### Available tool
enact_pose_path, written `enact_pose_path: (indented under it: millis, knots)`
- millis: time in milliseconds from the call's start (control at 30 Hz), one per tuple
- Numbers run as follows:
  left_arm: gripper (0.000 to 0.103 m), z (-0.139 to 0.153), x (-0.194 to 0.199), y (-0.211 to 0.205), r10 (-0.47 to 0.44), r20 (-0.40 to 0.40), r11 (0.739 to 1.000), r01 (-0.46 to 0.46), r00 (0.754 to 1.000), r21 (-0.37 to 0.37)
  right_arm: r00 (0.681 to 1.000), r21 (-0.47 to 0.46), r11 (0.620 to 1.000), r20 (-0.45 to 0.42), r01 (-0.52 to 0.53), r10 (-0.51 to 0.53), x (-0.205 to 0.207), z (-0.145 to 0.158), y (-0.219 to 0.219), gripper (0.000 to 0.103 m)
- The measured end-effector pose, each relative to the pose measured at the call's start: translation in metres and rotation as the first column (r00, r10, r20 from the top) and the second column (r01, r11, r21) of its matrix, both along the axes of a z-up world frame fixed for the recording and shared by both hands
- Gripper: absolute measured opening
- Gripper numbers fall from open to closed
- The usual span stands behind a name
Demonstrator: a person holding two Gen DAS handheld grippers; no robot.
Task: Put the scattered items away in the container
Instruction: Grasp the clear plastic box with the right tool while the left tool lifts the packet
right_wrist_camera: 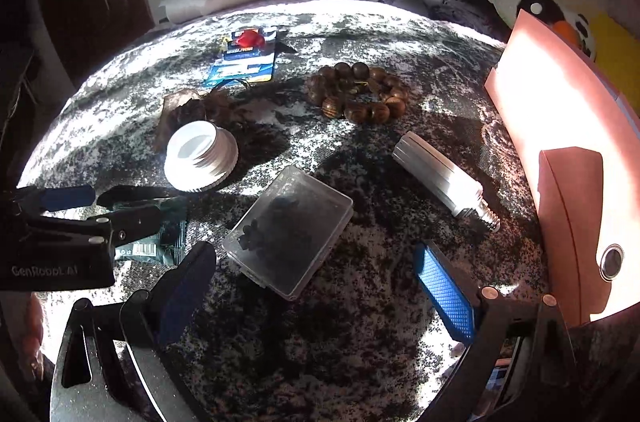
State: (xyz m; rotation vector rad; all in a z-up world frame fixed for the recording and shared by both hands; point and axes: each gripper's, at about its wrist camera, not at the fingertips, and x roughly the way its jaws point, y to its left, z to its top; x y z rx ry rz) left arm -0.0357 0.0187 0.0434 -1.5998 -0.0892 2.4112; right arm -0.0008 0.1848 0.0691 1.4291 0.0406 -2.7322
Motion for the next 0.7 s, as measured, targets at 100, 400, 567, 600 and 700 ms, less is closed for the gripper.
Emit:
enact_pose_path:
  millis: [100, 400, 567, 600, 700]
  knots:
    - [0.101, -0.005, 0.002, -0.001, 0.004, -0.001, 1.0, -0.004, 1.0, -0.02, 1.0, 0.022, 0.999, 0.017, -0.023, 0.023, -0.005, -0.009, -0.008, 0.099]
    - [0.102, -0.02, -0.005, 0.005, 0.0, -0.014, 0.993, -0.002, 1.0, -0.117, 0.997, 0.056, 0.997, 0.047, -0.059, 0.057, -0.018, -0.032, -0.019, 0.099]
    - [0.102, -0.014, -0.005, 0.0, 0.008, -0.014, 0.985, -0.01, 1.0, -0.171, 0.996, 0.055, 0.994, 0.031, -0.09, 0.088, -0.016, -0.033, -0.019, 0.092]
    - [0.1, -0.011, -0.006, -0.005, 0.017, -0.01, 0.983, -0.019, 1.0, -0.181, 0.994, 0.06, 0.993, 0.026, -0.106, 0.104, -0.014, -0.032, -0.022, 0.089]
    - [0.1, -0.002, -0.009, -0.028, 0.063, -0.001, 0.98, -0.062, 0.998, -0.189, 0.992, 0.056, 0.99, 0.018, -0.128, 0.127, -0.011, -0.028, -0.025, 0.079]
